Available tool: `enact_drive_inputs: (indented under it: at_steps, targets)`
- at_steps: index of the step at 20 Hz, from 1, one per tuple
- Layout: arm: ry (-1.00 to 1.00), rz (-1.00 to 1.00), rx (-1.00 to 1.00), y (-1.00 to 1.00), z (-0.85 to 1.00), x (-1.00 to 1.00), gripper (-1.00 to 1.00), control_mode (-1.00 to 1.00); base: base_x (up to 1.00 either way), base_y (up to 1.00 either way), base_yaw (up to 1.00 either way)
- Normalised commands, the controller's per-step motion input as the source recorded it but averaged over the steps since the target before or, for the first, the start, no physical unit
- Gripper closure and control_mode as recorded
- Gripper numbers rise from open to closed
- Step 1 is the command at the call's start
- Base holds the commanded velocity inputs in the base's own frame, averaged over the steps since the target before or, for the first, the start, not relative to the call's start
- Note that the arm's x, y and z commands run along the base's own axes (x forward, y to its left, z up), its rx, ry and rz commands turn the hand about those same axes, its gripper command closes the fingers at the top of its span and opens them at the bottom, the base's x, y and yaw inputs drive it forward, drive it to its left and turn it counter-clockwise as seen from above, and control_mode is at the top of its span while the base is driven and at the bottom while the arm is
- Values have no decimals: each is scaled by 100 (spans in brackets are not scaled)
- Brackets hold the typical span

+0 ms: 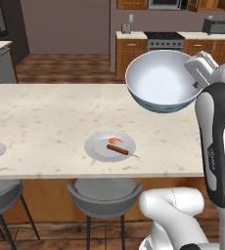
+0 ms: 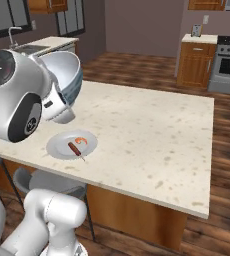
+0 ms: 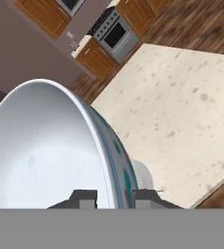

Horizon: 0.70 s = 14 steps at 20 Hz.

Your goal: Take the smaller bowl and place it next to the appetizer plate on the dining counter , and place the larger bowl next to the plate with cooked food.

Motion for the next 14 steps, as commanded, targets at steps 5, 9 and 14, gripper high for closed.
enact_drive_inputs:
  at_steps: [5,9,14]
  targets:
    - [0,-32,-1,-9,-55,1,100,-100,0,0,0]
    - [1,-20,0,-18,-65,0,100,-100,0,0,0]
    - [2,-11,10,-22,-56,0,100,-100,0,0,0]
